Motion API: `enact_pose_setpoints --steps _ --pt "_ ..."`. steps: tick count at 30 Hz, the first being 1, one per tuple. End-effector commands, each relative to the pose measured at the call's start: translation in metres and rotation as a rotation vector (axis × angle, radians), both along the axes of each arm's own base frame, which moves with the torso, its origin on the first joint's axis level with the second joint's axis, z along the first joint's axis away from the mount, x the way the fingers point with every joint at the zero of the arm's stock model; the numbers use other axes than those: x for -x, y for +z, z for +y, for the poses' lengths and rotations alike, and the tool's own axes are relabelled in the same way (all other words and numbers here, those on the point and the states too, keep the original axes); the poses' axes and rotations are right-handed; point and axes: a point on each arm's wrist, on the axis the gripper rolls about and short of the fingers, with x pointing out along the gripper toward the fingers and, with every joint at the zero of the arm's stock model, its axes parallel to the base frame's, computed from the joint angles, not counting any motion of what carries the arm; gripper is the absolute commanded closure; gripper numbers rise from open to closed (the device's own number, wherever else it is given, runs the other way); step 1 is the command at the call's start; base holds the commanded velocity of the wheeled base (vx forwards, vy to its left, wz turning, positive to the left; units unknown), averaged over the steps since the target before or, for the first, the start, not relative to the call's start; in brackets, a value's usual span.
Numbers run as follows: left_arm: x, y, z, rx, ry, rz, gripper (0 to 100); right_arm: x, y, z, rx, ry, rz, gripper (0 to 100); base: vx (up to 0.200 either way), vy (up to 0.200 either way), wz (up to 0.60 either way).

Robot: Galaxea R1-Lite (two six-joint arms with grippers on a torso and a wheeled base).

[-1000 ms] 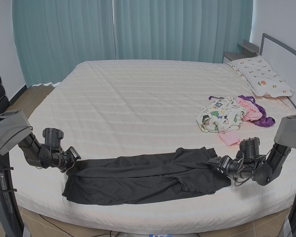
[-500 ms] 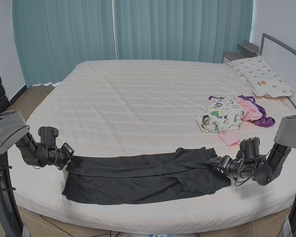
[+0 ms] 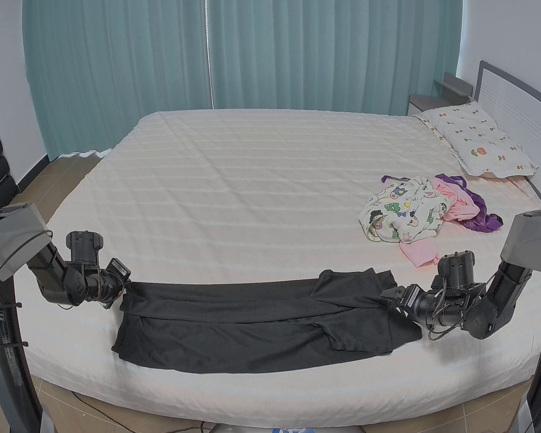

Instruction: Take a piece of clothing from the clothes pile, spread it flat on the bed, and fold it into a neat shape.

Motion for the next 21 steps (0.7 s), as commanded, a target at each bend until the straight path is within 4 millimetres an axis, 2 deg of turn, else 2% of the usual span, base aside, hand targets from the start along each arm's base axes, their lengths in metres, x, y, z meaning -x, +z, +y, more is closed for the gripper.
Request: enact_pose_setpoints --steps 1,4,7,12,14,15,19,21 --pt "0.0 -0.001 0.0 0.001 0.0 0.003 0 0.0 -0.001 0.0 0.001 0.001 0.002 0 0.0 0.0 0.0" --pt "0.002 0.003 0.004 0.0 0.011 -0.004 0 0.001 0.001 -0.001 -0.001 -0.003 0.0 0 0.0 0.0 0.0" --pt "0.011 0.029 0.007 -0.001 0.021 -0.05 0 0.001 0.004 -0.003 0.0 -0.011 -0.01 0 0.0 0.0 0.0" --pt "0.036 0.065 0.003 -0.004 0.007 -0.106 0 0.008 0.03 -0.011 -0.014 -0.028 -0.074 0 0.0 0.0 0.0" --pt "0.04 0.068 0.001 -0.005 0.003 -0.108 0 0.01 0.033 -0.011 -0.015 -0.027 -0.079 0 0.0 0.0 0.0" --pt "0.047 0.07 -0.006 -0.003 -0.015 -0.1 0 0.014 0.036 -0.01 -0.014 -0.02 -0.079 0 0.0 0.0 0.0" --pt "0.07 0.068 -0.011 0.007 -0.022 -0.054 0 0.022 0.039 -0.005 -0.013 -0.002 -0.076 0 0.0 0.0 0.0" --pt "0.084 0.061 -0.016 0.015 -0.035 -0.01 0 0.028 0.039 -0.004 -0.011 0.005 -0.066 0 -0.1 0.0 0.0"
